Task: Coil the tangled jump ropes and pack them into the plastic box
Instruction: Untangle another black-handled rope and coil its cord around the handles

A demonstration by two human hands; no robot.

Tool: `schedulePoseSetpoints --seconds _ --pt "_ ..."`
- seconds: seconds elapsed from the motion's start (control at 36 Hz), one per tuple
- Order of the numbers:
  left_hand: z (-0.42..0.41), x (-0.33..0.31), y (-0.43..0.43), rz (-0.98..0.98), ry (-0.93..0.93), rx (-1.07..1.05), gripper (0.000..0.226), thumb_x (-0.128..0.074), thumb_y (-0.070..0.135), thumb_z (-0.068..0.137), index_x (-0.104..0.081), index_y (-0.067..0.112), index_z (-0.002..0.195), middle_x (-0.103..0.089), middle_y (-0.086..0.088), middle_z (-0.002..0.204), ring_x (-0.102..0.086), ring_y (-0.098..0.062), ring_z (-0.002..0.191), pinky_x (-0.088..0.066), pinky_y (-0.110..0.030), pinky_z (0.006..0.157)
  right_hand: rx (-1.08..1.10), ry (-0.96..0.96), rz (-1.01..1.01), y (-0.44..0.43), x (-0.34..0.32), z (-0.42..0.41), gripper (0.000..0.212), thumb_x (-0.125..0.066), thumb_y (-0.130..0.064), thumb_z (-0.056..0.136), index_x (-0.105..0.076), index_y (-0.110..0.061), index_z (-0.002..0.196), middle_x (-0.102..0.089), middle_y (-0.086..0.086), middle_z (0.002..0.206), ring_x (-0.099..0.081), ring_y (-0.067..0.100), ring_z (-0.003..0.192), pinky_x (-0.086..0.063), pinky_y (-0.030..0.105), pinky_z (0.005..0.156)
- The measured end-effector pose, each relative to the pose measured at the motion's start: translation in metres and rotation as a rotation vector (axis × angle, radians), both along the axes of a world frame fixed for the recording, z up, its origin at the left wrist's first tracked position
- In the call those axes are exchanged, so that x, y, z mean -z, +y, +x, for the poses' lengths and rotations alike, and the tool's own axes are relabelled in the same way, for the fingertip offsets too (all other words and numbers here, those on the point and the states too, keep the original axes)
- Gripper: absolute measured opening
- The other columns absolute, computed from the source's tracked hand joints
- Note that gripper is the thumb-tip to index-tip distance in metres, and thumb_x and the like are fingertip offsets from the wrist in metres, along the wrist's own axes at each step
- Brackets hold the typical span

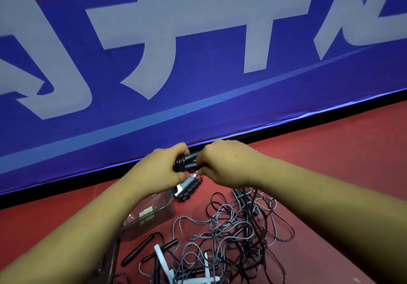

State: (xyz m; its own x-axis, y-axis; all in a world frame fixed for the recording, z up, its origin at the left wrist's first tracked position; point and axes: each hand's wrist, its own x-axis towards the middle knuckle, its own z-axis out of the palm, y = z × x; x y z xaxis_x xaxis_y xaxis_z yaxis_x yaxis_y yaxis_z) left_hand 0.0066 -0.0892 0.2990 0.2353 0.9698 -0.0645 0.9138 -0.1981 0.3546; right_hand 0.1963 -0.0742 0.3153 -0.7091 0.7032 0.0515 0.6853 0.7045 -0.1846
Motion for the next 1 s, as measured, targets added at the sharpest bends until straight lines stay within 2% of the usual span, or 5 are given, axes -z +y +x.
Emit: schedulePoseSetpoints --seconds 0.19,0.5,0.64,0.81,1.0 --pt "0.018 0.005 -0.011 -0.081 -0.009 0.243 0.046 -0.074 0.067 0.068 -0.059 0.034 0.096 -0.065 0.007 0.076 -0.057 -0.007 0.069 -0.046 -0.027 0.064 0.055 0.212 -0.121 0.011 -0.006 0.014 0.024 -0.082 -0.043 0.069 -0.072 -0.027 0.084 -0.059 -0.008 0.064 -0.053 0.012 0.064 -0.041 0.030 0.059" --pt "0.031 -0.006 -0.021 -0.152 -0.481 0.206 0.034 -0.080 0.040 0.076 -0.061 0.023 0.098 -0.065 -0.014 0.084 -0.058 -0.031 0.068 -0.050 -0.043 0.065 0.081 0.826 -0.995 0.029 0.031 0.049 0.022 -0.064 0.001 0.085 -0.074 -0.016 0.074 -0.059 0.014 0.071 -0.053 0.017 0.060 -0.042 0.025 0.058" --pt "0.032 -0.009 -0.020 -0.075 -0.626 0.105 0.055 -0.079 0.019 0.083 -0.056 0.041 0.128 -0.067 0.025 0.083 -0.056 0.005 0.061 -0.041 -0.007 0.065 0.159 0.849 -1.130 0.027 0.039 0.046 0.022 -0.048 -0.003 0.097 -0.063 -0.013 0.084 -0.051 0.006 0.063 -0.048 0.016 0.056 -0.044 0.026 0.056" --pt "0.023 -0.011 -0.005 -0.004 -0.743 -0.148 0.028 -0.081 0.023 0.080 -0.062 0.022 0.101 -0.052 -0.001 0.057 -0.041 -0.015 0.041 -0.035 -0.021 0.040 0.167 0.638 -1.141 0.017 0.047 0.038 0.030 -0.039 -0.029 0.106 -0.061 -0.012 0.096 -0.034 -0.002 0.055 -0.032 0.012 0.048 -0.030 0.022 0.048" --pt "-0.013 0.001 0.009 0.121 -0.323 -0.206 0.034 -0.081 0.042 0.077 -0.055 0.031 0.096 -0.058 0.007 0.071 -0.051 -0.011 0.062 -0.040 -0.032 0.062 0.145 0.464 -0.846 0.007 0.025 0.018 0.032 -0.048 -0.031 0.103 -0.066 -0.004 0.104 -0.039 -0.002 0.052 -0.035 0.010 0.044 -0.032 0.022 0.045"
